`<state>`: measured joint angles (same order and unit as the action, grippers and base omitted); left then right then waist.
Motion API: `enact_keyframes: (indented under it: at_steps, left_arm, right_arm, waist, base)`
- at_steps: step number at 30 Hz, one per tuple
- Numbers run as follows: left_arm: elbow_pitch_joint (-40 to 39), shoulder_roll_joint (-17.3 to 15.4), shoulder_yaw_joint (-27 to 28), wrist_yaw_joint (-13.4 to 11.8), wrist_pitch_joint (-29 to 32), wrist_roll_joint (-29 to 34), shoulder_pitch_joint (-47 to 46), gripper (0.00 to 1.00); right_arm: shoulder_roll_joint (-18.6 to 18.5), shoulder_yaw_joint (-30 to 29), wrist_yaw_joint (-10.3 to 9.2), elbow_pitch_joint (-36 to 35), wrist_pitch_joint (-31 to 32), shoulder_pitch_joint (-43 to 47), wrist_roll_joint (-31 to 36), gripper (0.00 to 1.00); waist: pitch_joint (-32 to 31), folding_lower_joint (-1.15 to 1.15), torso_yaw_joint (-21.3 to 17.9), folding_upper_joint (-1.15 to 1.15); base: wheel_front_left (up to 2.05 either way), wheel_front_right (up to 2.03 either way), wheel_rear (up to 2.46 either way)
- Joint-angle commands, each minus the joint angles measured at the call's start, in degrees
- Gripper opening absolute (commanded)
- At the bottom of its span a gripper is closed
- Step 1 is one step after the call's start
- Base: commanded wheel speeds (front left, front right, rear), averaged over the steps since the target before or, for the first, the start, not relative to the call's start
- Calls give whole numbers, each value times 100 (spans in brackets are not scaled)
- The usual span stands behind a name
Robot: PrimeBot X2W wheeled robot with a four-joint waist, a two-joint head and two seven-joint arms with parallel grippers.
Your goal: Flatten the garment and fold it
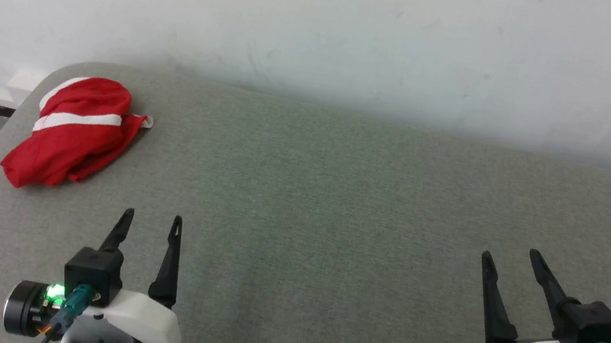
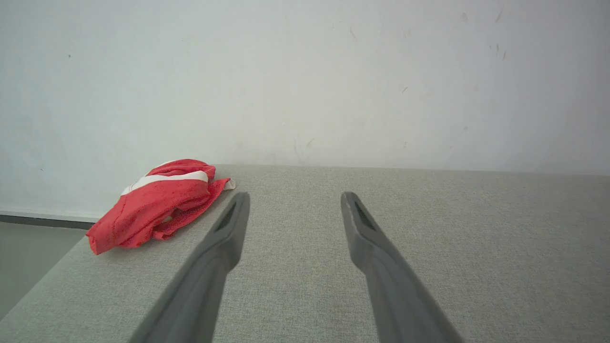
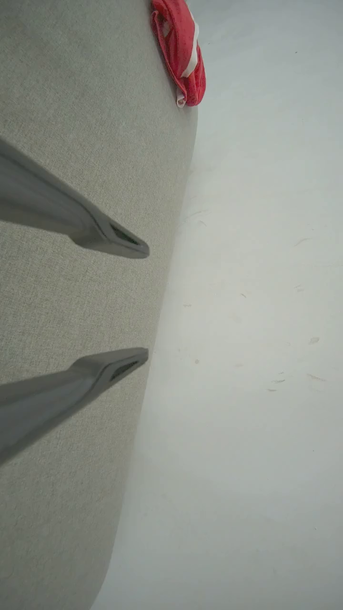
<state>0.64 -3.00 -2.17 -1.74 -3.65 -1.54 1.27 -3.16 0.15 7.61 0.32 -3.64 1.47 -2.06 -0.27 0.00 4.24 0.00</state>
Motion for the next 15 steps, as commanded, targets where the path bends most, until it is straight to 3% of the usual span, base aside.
enact_keyframes:
  at_steps: [1, 15]
  left_arm:
    - [0, 4, -23, -51, -59, -33, 81, 100]
    - [-9, 5, -81, -107, -227, -66, 162, 100]
  right_arm:
    - [9, 7, -3, -36, -62, 48, -40, 100]
    - [12, 73, -5, -31, -229, 99, -89, 100]
  waist:
    - [-16, 0, 89, 0]
    - [-52, 0, 601, 0]
  base:
    - [0, 0, 0]
    - [0, 0, 0]
